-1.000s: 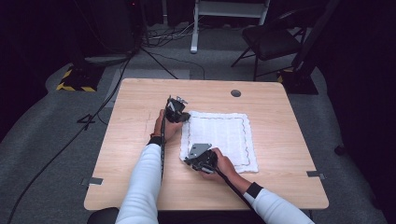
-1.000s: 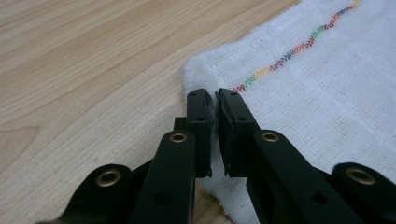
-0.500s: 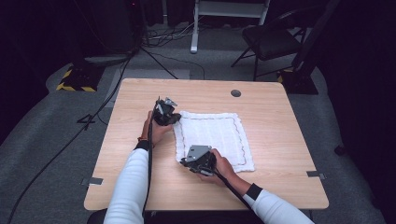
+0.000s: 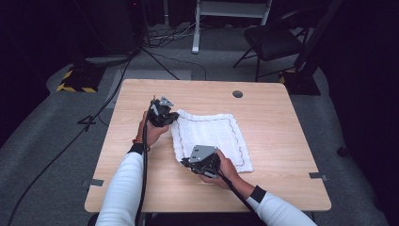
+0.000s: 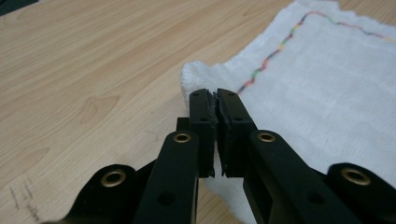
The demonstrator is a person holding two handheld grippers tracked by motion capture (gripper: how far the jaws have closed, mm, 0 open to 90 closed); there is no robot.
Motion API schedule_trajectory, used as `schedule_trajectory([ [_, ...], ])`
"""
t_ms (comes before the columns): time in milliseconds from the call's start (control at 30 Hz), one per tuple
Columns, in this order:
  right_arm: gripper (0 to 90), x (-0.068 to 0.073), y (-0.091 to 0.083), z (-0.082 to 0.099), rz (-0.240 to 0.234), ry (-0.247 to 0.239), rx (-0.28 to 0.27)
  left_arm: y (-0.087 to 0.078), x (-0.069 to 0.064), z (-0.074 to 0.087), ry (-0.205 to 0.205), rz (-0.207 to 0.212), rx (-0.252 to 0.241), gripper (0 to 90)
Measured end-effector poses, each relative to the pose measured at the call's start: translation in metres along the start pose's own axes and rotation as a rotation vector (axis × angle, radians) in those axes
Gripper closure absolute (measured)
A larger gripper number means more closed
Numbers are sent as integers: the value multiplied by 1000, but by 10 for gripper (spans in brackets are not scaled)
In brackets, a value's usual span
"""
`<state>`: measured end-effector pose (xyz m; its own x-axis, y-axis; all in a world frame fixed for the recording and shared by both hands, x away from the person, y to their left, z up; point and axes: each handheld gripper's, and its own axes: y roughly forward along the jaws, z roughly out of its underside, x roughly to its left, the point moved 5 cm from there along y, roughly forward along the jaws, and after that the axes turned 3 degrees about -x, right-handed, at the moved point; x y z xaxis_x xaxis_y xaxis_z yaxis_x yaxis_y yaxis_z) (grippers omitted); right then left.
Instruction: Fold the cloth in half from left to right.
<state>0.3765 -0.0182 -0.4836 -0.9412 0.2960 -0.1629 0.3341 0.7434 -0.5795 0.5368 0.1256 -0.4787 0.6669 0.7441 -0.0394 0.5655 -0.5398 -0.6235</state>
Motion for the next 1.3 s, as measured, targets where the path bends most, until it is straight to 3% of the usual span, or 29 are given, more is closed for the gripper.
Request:
schedule_trajectory([
  [667,868,-40,-82,33,137,110,-55,39,-50,-52,52,55,-44,854],
  [1100,868,-56,-125,71,232,175,-21,76,-83,-76,108,89,-36,854],
  [1300,868,-63,-135,86,261,203,4,92,-93,-83,124,94,-24,854],
])
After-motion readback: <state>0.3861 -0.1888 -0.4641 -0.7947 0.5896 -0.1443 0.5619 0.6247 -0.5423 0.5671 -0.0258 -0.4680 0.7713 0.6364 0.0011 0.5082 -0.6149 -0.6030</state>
